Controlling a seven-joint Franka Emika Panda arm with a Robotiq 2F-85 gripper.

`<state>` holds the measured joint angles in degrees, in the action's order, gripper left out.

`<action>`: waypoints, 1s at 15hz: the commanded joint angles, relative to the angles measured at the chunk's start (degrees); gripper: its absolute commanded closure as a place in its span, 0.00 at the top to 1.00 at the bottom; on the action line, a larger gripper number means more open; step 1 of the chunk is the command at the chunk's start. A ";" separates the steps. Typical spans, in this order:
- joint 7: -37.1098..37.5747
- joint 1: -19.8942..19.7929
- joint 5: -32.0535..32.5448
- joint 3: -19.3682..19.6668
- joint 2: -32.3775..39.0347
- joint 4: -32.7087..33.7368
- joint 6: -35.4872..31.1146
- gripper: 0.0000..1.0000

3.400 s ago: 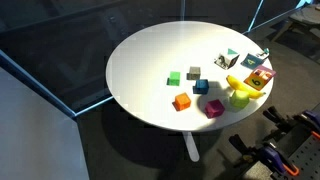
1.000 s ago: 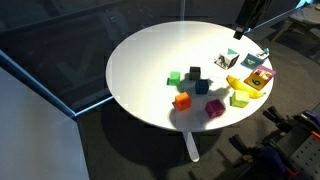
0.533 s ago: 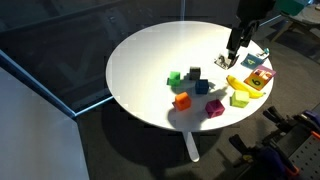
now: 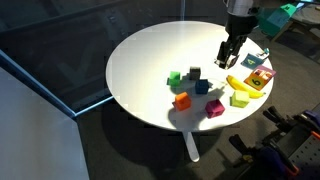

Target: Put the blue block on the light green block

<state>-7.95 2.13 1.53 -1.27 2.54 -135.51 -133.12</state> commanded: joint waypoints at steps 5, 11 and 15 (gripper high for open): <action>0.02 -0.22 0.01 -0.23 0.18 0.08 0.14 1.00; -0.13 -0.23 0.41 -0.22 2.60 -0.94 -5.80 1.00; 1.00 0.04 0.29 -0.56 6.39 -0.75 -9.37 1.00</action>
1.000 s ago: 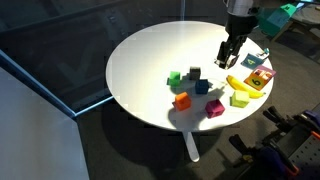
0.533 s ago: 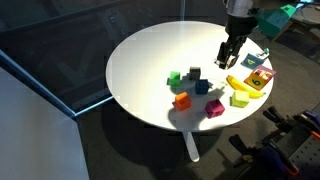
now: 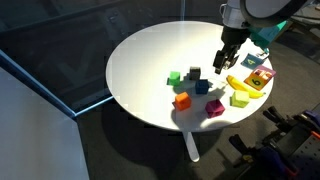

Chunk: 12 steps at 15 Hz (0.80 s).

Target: Put the blue block on the light green block

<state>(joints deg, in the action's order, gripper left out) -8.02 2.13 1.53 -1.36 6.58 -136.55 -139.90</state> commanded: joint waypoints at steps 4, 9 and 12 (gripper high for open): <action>5.17 0.50 -0.73 -0.86 6.12 1.59 -4.10 1.00; 13.20 2.29 -0.35 -0.78 9.05 2.87 -6.72 1.00; 18.25 3.44 -0.61 -0.42 11.08 4.66 -7.61 1.00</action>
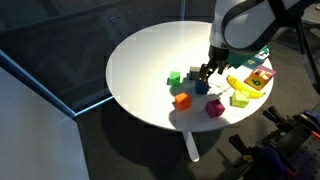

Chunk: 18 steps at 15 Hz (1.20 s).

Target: Put the blue block on the light green block

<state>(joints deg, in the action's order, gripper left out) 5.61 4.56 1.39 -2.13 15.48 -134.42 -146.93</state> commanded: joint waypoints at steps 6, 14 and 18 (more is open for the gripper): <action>10.59 1.47 -1.61 1.01 7.23 7.65 1.44 1.00; 10.06 1.44 -2.73 1.20 13.01 12.23 1.64 1.00; 9.86 1.60 -2.64 1.30 14.84 13.91 1.85 1.00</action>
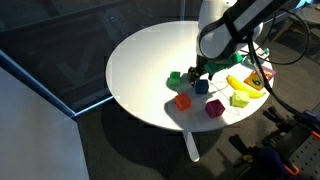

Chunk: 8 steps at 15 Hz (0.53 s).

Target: Put the blue block on the light green block

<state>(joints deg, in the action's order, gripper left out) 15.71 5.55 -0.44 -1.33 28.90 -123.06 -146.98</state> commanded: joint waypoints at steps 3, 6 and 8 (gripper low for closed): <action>-0.14 0.73 -0.66 0.70 2.28 3.34 1.80 1.00; -0.14 0.73 -0.58 0.88 2.66 3.83 2.05 1.00; -0.22 0.65 -0.65 0.89 2.86 4.02 2.19 1.00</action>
<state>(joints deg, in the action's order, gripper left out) 15.71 5.59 -0.44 -1.08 30.65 -120.99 -146.51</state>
